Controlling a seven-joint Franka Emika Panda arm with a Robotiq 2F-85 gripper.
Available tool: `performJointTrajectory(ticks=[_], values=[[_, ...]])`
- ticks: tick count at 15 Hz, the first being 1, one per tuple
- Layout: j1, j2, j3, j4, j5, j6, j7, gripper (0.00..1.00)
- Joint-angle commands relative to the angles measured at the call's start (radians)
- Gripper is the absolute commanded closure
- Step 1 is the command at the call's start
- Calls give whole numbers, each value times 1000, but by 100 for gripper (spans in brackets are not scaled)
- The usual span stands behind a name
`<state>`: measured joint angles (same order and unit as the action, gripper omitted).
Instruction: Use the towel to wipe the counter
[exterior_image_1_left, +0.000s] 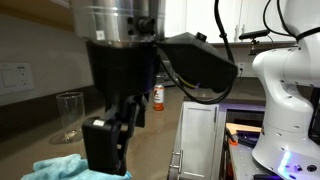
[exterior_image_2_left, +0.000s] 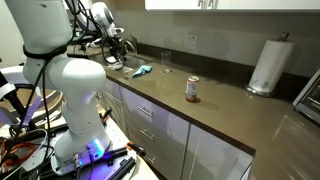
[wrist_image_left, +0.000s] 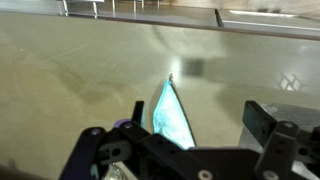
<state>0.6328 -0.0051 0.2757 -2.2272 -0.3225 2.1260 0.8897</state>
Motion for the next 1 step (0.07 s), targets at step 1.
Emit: performJointTrajectory(ticks=[1], values=[[-49, 0, 49, 4, 1, -4, -2, 0]])
